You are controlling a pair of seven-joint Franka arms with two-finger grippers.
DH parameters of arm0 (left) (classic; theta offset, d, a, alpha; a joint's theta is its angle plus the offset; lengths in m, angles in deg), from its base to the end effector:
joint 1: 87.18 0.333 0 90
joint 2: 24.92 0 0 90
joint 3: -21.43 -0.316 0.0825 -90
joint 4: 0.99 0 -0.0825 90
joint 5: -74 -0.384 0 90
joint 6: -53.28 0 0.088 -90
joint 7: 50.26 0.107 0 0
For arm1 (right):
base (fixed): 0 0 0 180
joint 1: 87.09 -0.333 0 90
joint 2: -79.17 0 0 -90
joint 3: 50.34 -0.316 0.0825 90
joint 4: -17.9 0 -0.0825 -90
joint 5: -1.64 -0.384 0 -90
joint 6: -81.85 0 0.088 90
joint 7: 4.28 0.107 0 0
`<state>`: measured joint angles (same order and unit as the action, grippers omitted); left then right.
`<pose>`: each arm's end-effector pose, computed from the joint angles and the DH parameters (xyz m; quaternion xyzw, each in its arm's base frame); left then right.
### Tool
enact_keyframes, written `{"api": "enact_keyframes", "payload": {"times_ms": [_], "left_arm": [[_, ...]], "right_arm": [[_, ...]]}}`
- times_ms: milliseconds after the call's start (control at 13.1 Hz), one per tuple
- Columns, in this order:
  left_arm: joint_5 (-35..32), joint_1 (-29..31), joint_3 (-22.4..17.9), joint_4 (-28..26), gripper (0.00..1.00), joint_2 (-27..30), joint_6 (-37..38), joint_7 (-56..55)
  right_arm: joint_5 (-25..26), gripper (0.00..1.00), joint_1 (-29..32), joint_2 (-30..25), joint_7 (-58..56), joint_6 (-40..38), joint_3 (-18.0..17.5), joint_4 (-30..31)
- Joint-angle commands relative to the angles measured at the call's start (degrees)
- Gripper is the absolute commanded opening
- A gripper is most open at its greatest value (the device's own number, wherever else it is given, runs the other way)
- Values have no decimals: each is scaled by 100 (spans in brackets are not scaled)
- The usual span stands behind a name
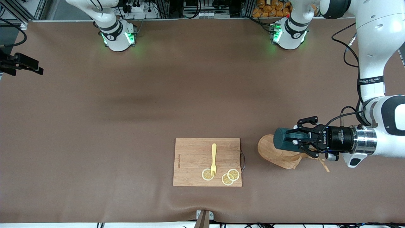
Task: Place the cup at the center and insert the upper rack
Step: 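Align the mug handle with a mug-tree peg using the left gripper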
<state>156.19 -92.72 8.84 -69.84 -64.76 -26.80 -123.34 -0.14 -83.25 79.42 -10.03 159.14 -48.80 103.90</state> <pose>0.7220 -0.0819 0.4312 0.5689 0.5302 -0.4879 0.3964 0.5299 -0.0460 0.6367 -0.9968 -0.0054 0.0762 0.0228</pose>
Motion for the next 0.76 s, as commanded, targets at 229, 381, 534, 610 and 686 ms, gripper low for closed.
{"api": "enact_keyframes", "payload": {"times_ms": [229,381,534,610,686], "left_arm": [[105,27,29,22,0,46,134,128],[105,18,29,22,0,38,134,198],[122,27,38,22,0,38,134,225],[105,1,29,22,0,38,134,294],[96,-34,20,22,0,38,134,382]], "right_arm": [[-24,100,12,11,22,-47,-31,-259],[-50,100,3,11,30,-48,-40,-259],[-50,100,-6,11,30,-48,-40,-259],[-42,100,3,11,30,-48,-40,-259],[-42,100,3,11,30,-48,-40,-259]]}}
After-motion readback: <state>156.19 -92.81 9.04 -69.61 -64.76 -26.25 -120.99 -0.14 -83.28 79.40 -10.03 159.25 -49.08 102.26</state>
